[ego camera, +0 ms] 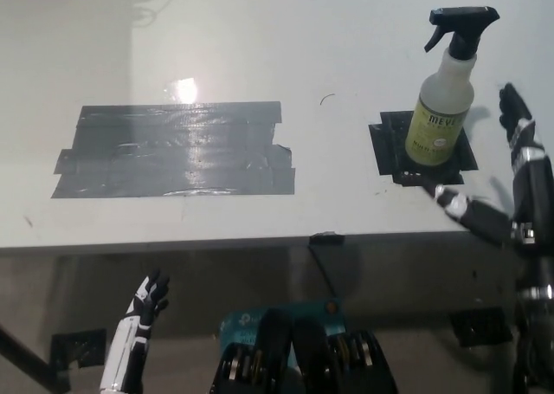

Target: A spray bottle is kept on the black marked spot on the table infront of the robot and the robot extends its right arm to pick it up and hands it to a person

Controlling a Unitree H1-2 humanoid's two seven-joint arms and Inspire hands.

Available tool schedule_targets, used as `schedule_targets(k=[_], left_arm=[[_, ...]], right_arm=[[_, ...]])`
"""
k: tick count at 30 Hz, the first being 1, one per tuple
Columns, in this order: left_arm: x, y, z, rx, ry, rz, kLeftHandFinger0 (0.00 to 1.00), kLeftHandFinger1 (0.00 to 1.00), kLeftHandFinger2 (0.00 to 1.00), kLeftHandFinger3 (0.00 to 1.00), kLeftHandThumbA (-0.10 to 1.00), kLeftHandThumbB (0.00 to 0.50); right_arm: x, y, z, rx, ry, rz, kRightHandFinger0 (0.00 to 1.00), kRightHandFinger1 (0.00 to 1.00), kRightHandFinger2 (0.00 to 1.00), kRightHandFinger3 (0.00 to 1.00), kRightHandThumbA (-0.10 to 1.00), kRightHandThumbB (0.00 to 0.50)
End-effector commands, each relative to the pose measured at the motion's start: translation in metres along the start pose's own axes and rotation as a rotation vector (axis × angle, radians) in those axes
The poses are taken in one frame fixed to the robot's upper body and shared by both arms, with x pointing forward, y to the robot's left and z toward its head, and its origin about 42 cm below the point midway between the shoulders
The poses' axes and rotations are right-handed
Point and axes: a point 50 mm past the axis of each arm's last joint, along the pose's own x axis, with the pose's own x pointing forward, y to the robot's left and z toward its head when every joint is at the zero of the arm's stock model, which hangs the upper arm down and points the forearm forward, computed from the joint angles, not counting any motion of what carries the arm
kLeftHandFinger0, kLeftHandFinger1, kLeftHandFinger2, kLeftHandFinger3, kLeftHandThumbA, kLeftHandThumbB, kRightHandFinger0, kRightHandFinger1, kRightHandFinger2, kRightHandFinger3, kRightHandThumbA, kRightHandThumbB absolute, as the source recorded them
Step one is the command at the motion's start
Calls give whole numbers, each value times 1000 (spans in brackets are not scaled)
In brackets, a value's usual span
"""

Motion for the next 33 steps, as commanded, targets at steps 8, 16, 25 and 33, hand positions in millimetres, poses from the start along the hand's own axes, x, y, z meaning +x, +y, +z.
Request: schedule_targets(k=[8, 16, 25, 33], left_arm=[[-2, 2, 2, 33, -59, -5, 1000, 1000, 1000, 1000, 1000, 273], [-1, 2, 2, 44, -66, -10, 1000, 1000, 1000, 1000, 1000, 268], [0, 2, 2, 54, -70, -1, 1000, 1000, 1000, 1000, 1000, 281], [-1, 3, 5, 73, -85, -4, 1000, 1000, 1000, 1000, 1000, 265]], right_arm=[[65, -10, -20, 13, 124, -66, 1000, 1000, 1000, 1000, 1000, 357], [94, 1, -36, 41, 184, -67, 1000, 1000, 1000, 1000, 1000, 327], [116, 24, -48, -23, 244, -26, 1000, 1000, 1000, 1000, 1000, 363], [127, 43, -64, -3, 318, -5, 1000, 1000, 1000, 1000, 1000, 354]])
